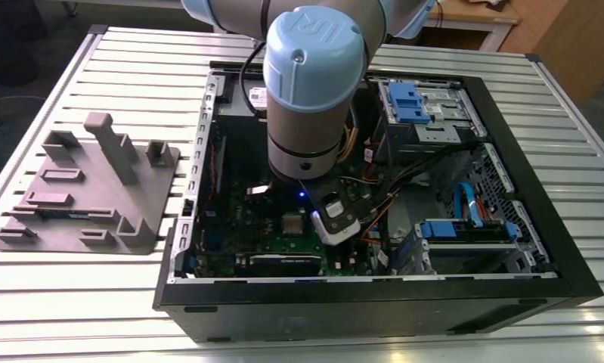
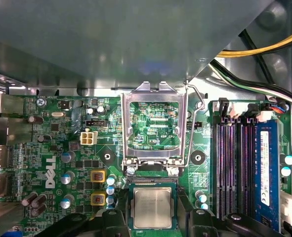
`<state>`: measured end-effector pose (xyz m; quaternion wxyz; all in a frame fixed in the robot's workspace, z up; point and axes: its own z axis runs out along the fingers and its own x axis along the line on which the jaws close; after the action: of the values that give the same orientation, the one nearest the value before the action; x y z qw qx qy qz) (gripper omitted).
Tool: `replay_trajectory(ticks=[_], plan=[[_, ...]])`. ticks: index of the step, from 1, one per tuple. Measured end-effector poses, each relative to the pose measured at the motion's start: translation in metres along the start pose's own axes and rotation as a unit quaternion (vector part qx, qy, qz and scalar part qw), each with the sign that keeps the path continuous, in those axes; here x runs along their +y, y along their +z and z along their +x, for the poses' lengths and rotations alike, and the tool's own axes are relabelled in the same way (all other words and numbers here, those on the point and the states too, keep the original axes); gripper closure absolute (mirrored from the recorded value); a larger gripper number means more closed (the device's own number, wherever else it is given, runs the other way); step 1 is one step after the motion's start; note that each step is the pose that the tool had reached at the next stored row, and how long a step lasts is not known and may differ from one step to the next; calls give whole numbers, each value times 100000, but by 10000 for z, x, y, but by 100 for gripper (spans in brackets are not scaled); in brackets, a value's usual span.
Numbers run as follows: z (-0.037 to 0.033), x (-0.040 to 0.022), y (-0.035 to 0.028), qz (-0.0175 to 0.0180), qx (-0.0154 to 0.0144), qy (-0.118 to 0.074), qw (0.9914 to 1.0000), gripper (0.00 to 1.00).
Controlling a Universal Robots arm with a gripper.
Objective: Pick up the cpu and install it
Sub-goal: 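Place the cpu into insertion slot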
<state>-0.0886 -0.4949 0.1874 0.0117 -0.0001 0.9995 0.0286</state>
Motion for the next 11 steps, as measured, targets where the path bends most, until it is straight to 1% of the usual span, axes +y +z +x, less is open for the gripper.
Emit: replay_trajectory(ticks=[2, 3, 8, 9, 11], plan=[[-3, 1, 3, -35, -13, -17, 100000, 52], [-2, 1, 2, -31, -1, -10, 100000, 46], [-1, 1, -4, 1, 11, 7, 100000, 46], [-1, 2, -13, -21, 0, 7, 100000, 46], [-2, 3, -54, -9, 8, 6, 100000, 46]])
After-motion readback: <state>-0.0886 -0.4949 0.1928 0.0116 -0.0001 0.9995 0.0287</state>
